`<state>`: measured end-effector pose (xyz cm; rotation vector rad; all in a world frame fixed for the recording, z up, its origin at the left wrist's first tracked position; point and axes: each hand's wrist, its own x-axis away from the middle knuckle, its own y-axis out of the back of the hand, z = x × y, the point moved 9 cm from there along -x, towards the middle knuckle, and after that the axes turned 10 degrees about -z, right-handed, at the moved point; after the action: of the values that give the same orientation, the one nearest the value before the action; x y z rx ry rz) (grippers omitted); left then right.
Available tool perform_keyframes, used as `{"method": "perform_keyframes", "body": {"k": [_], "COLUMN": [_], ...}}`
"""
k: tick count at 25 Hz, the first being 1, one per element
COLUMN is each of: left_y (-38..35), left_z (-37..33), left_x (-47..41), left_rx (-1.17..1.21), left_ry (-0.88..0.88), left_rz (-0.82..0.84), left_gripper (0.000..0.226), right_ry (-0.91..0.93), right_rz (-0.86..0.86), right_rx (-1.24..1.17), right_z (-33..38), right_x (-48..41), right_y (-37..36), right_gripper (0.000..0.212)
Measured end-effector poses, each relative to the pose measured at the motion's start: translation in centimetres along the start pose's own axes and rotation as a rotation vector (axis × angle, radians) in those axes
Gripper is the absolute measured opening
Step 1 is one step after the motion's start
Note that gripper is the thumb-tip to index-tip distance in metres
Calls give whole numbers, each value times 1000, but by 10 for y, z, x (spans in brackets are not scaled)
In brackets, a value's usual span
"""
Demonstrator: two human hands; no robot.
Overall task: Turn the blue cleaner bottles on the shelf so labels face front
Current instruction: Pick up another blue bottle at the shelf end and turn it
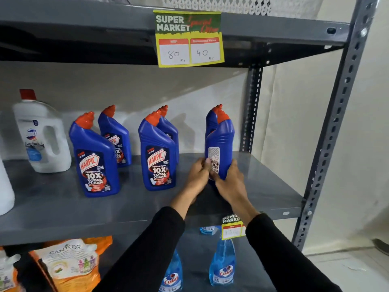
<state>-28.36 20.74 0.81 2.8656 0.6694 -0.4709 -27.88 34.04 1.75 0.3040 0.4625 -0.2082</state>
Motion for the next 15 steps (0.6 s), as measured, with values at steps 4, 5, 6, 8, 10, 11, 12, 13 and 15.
{"method": "perform_keyframes", "body": {"k": [4,5,6,8,10,11,12,13,15], "left_y": [6,6,6,7,8,7,4,-1,-9], "left_z": [-3,-7,-13,-25,-36,-43,-48,-53,-64], "left_x": [1,2,5,10,16,20,24,27,29], "left_rx": [5,24,52,118,168,189,213,226,204], "left_ry": [-57,-84,-115,-182,-259,-304,-318,-313,-323], "left_rz": [-27,-22,-16,-15,-8,-3,7,22,22], "left_gripper": [26,23,23,32,44,48,50,51,46], "right_ry": [-26,-28,-29,-16,41,88,133,169,216], "right_rz": [40,31,13,-37,-90,-121,-150,-182,-239], "right_rx": [-13,-30,-60,-123,-128,-107,-74,-30,72], "right_z": [-9,-8,-6,1,10,17,24,29,38], "right_x": [-4,-5,-6,-7,-4,-4,-2,0,4], "right_y": [-5,-4,-3,2,10,16,20,23,28], "right_gripper": [39,38,38,41,45,49,55,62,70]}}
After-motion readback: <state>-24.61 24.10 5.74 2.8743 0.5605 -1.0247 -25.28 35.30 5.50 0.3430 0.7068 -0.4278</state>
